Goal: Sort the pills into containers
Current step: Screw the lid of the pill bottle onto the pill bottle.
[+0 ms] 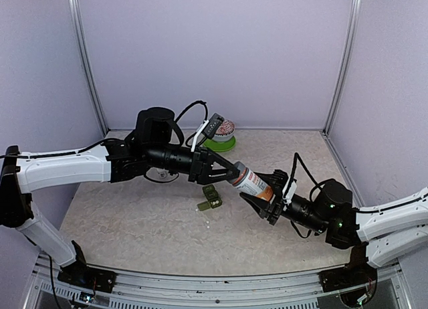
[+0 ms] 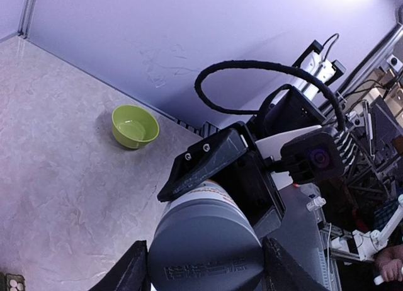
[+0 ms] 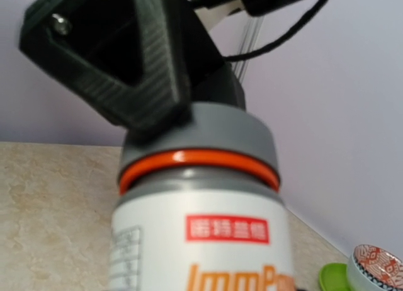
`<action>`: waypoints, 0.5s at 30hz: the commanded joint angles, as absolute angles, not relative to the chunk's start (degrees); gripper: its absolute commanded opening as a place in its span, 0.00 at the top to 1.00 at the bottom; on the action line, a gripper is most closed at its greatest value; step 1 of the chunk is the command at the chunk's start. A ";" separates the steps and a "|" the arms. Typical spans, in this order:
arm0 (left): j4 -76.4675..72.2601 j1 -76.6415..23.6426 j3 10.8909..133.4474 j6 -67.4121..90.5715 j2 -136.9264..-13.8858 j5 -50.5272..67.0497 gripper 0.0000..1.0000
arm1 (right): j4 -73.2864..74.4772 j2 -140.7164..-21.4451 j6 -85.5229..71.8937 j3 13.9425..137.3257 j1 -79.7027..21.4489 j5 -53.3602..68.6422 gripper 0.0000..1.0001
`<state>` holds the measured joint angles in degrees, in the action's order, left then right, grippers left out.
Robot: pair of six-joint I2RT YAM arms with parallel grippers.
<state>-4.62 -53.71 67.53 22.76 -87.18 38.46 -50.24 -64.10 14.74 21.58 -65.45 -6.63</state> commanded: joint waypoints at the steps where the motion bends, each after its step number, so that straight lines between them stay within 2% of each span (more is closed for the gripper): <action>1: -6.24 -53.53 67.13 22.34 -87.88 39.20 0.47 | -52.47 -63.90 14.20 22.67 -64.96 -6.09 0.61; 6: -5.21 -53.82 67.81 21.62 -88.56 39.21 0.57 | -51.99 -64.37 13.54 23.40 -64.96 -7.82 0.61; 11: -1.10 -55.43 69.29 17.99 -88.43 33.02 0.58 | -49.41 -65.91 10.40 25.84 -64.95 -11.79 0.62; 15: 0.19 -56.10 70.15 16.79 -89.27 32.82 0.58 | -49.69 -66.37 9.01 26.23 -64.95 -8.53 0.62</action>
<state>-2.94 -53.56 68.25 20.71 -87.68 35.05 -48.86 -65.67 11.86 22.94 -65.43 -9.32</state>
